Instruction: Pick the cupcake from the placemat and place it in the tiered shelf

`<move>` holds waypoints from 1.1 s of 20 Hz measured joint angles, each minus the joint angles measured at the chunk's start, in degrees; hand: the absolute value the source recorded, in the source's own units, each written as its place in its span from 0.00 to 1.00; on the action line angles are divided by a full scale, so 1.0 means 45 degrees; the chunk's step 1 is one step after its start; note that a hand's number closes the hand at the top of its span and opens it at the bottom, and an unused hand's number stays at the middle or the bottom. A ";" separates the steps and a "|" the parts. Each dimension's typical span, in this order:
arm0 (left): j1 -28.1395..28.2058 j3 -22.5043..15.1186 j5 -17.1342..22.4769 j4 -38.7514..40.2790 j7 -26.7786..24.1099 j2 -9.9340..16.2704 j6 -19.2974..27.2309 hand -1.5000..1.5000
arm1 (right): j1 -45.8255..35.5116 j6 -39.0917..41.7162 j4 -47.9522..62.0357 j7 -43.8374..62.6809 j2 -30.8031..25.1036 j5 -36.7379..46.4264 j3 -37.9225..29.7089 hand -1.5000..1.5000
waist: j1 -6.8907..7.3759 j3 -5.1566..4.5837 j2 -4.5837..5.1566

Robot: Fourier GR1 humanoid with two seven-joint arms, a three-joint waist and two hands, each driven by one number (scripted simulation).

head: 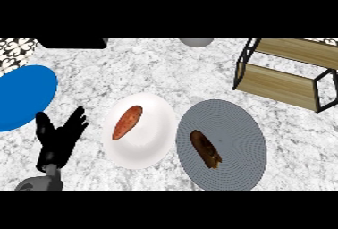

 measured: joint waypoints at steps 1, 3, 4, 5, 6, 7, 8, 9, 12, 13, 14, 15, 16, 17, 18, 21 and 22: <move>-0.0023 -0.0025 -0.0047 0.0096 -0.0064 -0.0067 0.0024 0.50 | -0.0089 0.0001 0.0373 -0.0267 -0.0135 0.0017 0.0054 1.00 | -0.0006 0.0002 0.0005; 0.0055 0.0002 -0.0034 0.0153 -0.0222 -0.0061 -0.0091 0.50 | -0.0171 -0.0260 0.1176 -0.0890 -0.0266 0.0219 0.0235 1.00 | 0.0007 0.0000 0.0013; 0.0078 0.0005 -0.0060 0.0210 -0.0323 -0.0095 -0.0098 0.50 | -0.0103 -0.0359 0.1447 -0.1204 -0.0293 0.0254 0.0294 1.00 | -0.0001 -0.0001 0.0011; 0.0010 0.0034 -0.0062 0.0293 -0.0329 -0.0092 -0.0110 0.50 | -0.0113 -0.0492 0.1843 -0.1534 -0.0369 0.0330 0.0336 1.00 | -0.0002 0.0002 0.0012; 0.0061 -0.0002 -0.0114 0.0243 -0.0374 -0.0148 -0.0068 0.50 | -0.0149 -0.0576 0.2272 -0.1890 -0.0520 0.0402 0.0350 1.00 | 0.0006 0.0006 0.0013; 0.0075 0.0010 -0.0129 0.0177 -0.0278 -0.0135 -0.0038 0.50 | -0.0062 -0.0820 0.2580 -0.2240 -0.0517 0.0516 0.0413 1.00 | 0.0008 0.0005 0.0012; 0.0128 -0.0059 -0.0197 0.0126 -0.0362 -0.0233 0.0017 0.50 | -0.0144 -0.1016 0.3029 -0.2597 -0.0612 0.0620 0.0434 1.00 | 0.0022 0.0008 0.0017; -0.0114 -0.0041 -0.0197 0.0285 -0.0307 -0.0233 0.0013 0.50 | -0.0338 -0.1268 0.3683 -0.3003 -0.0762 0.0750 0.0405 1.00 | 0.0050 0.0009 0.0040; -0.0216 -0.0161 -0.0322 0.0204 -0.0096 -0.0325 0.0116 0.50 | -0.0692 -0.2114 0.5004 -0.3720 -0.0666 0.1133 0.0548 1.00 | 0.0090 0.0007 0.0048; -0.0260 -0.0141 -0.0305 0.0209 -0.0034 -0.0308 0.0088 0.50 | -0.0789 -0.2294 0.5355 -0.3940 -0.0733 0.1228 0.0560 1.00 | 0.0081 0.0005 0.0047; -0.0220 -0.0089 -0.0215 0.0092 0.0015 -0.0261 0.0001 0.50 | -0.0886 -0.2459 0.5784 -0.4224 -0.0835 0.1320 0.0558 1.00 | 0.0091 0.0003 0.0046; -0.0316 0.0044 -0.0110 0.0060 0.0135 -0.0140 -0.0070 0.50 | -0.0993 -0.2610 0.6157 -0.4439 -0.0879 0.1403 0.0577 1.00 | 0.0091 0.0004 0.0046; -0.0458 0.0076 -0.0147 0.0334 -0.0006 -0.0180 -0.0055 0.50 | -0.1081 -0.2848 0.6484 -0.4648 -0.0817 0.1494 0.0625 1.00 | 0.0079 0.0004 0.0048; -0.0605 0.0100 -0.0163 0.0576 -0.0079 -0.0186 -0.0083 0.50 | -0.1231 -0.3011 0.6925 -0.4928 -0.0856 0.1552 0.0621 1.00 | 0.0080 0.0003 0.0058; -0.0567 0.0114 -0.0168 0.0517 -0.0086 -0.0162 -0.0098 0.50 | -0.1266 -0.3245 0.7263 -0.5236 -0.0871 0.1629 0.0630 1.00 | 0.0087 0.0001 0.0057; -0.0502 0.0108 -0.0196 0.0540 -0.0163 -0.0262 -0.0074 0.50 | -0.1738 -0.3536 0.8150 -0.5818 -0.0999 0.1733 0.0622 1.00 | 0.0093 0.0004 0.0052; -0.0511 0.0109 -0.0170 0.0351 0.0017 -0.0246 -0.0056 0.50 | -0.1663 -0.3688 0.8323 -0.6109 -0.0981 0.1692 0.0571 1.00 | 0.0088 0.0000 0.0045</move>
